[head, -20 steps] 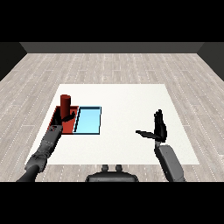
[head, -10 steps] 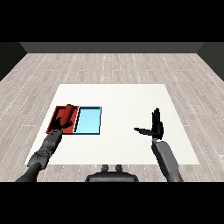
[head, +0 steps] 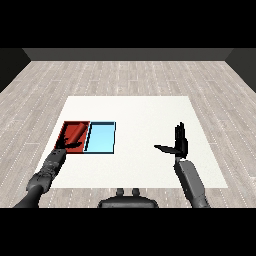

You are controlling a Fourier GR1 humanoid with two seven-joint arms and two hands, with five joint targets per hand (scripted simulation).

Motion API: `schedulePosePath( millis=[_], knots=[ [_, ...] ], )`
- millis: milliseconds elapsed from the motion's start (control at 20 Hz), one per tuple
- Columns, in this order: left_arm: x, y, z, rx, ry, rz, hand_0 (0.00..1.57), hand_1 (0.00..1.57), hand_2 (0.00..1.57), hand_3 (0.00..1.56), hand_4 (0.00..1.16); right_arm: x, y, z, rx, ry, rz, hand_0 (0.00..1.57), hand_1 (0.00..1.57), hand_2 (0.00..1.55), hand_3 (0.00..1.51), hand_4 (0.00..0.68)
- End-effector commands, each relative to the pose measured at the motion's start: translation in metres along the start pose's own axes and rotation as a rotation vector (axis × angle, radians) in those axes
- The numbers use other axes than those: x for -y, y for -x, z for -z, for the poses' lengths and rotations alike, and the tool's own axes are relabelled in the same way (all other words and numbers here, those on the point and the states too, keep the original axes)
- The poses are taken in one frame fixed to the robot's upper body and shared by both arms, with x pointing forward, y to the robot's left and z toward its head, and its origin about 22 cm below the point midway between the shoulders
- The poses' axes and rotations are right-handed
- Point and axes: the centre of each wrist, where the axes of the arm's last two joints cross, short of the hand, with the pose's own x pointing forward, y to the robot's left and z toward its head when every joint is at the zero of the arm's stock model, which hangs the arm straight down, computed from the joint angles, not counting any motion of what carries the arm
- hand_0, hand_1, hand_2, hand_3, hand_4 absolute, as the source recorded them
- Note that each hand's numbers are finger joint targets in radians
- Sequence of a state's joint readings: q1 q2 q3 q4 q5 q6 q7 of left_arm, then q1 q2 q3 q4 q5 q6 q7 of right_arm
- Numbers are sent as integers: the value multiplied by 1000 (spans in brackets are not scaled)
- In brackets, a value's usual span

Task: Pick the red can and put it in the red box

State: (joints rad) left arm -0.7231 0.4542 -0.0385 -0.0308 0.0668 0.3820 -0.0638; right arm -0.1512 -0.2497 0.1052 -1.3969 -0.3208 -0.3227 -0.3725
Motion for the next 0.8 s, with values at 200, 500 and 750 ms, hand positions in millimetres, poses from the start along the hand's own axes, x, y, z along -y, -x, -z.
schedulePosePath(
  millis=[200,500,750],
  knots=[
    [7,-24,-2,183,-70,-144,0,0,0,0,0,-3,4,-14,13,-8,24,0,0,0,0,0],
    [-8,-63,-1,492,23,-385,1360,1360,1247,0,0,-5,-8,-2,54,-65,66,0,0,0,0,0],
    [7,-59,-12,708,143,-515,0,0,0,0,0,4,2,-20,52,-112,79,0,0,0,0,0]
  ],
)
